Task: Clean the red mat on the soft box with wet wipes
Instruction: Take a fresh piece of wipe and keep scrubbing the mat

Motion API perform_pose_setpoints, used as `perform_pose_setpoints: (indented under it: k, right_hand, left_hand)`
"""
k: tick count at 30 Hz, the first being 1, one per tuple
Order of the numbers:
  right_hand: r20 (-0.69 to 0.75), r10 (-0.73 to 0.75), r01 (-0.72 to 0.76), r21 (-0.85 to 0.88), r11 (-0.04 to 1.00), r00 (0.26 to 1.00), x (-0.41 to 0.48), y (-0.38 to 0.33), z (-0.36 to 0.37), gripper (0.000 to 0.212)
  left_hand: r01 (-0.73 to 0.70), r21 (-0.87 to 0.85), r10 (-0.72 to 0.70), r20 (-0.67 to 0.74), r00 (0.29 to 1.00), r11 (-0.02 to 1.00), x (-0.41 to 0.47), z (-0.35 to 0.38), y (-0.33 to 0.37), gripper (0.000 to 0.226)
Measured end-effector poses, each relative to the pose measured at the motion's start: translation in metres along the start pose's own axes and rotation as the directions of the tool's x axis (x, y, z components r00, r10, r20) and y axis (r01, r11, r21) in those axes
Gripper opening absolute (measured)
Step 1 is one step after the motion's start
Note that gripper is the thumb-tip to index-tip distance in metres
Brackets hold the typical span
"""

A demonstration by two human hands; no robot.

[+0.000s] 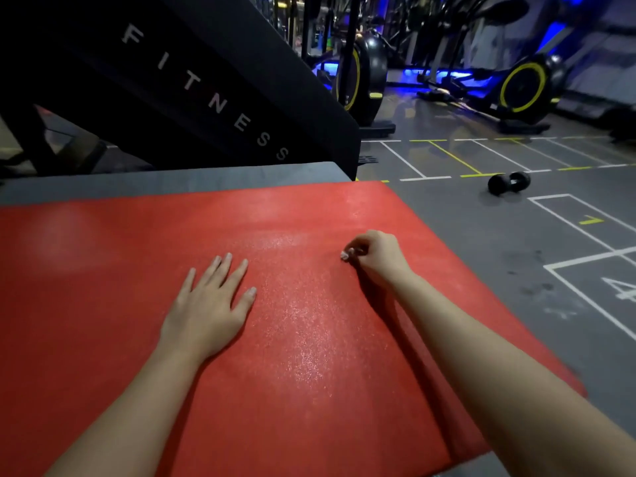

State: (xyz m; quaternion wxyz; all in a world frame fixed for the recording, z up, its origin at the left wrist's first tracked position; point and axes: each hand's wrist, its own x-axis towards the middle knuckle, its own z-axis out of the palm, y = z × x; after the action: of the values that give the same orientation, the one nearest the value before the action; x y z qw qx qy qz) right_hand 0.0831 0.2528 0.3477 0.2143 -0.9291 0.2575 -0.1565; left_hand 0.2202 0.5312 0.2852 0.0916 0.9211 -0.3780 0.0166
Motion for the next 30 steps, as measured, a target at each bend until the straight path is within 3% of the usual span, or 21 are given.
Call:
perform_pose_setpoints:
  k: [4, 10, 13, 16, 19, 21, 24, 26, 30]
  right_hand:
    - [0.035, 0.085, -0.084, -0.025, 0.996, 0.996, 0.026, -0.002, 0.0, 0.014]
    - [0.195, -0.016, 0.042, -0.131, 0.99, 0.981, 0.012, 0.009, -0.013, 0.015]
    - [0.09, -0.053, 0.063, -0.112, 0.992, 0.995, 0.045, 0.01, -0.002, 0.026]
    - [-0.042, 0.001, -0.005, -0.081, 0.997, 0.999, 0.089, 0.016, 0.016, 0.019]
    - [-0.062, 0.066, -0.067, -0.012, 0.998, 0.996, 0.117, 0.014, 0.022, 0.015]
    - [0.027, 0.07, -0.068, -0.065, 0.996, 0.997, 0.12, 0.013, 0.016, 0.011]
    - [0.211, -0.008, 0.047, -0.184, 0.982, 0.977, 0.108, 0.016, 0.002, 0.007]
    - [0.251, -0.041, 0.098, -0.22, 0.97, 0.967, 0.107, 0.018, 0.0, 0.007]
    - [0.054, -0.01, 0.016, -0.111, 0.994, 0.999, 0.138, 0.014, 0.019, 0.008]
  left_hand:
    - [-0.002, -0.011, 0.002, -0.005, 1.0, 1.0, 0.002, 0.0, -0.001, 0.086]
    - [0.002, 0.002, -0.002, -0.019, 1.0, 1.0, 0.004, 0.003, 0.0, 0.085]
    - [-0.005, 0.016, 0.005, -0.02, 1.0, 1.0, 0.005, 0.003, -0.001, 0.083]
    - [-0.002, 0.015, 0.002, -0.013, 1.0, 1.0, 0.004, 0.002, 0.0, 0.084]
    - [0.003, 0.023, -0.003, -0.007, 1.0, 1.0, 0.006, -0.001, 0.0, 0.084]
    - [-0.003, 0.025, 0.003, -0.001, 1.0, 1.0, 0.006, -0.001, -0.001, 0.083]
    - [-0.001, 0.006, 0.001, -0.021, 1.0, 1.0, 0.006, 0.002, -0.002, 0.08]
    - [-0.003, 0.013, 0.003, -0.013, 1.0, 1.0, 0.007, 0.003, -0.002, 0.08]
    - [-0.001, 0.019, 0.001, -0.005, 1.0, 1.0, 0.008, 0.001, -0.003, 0.08]
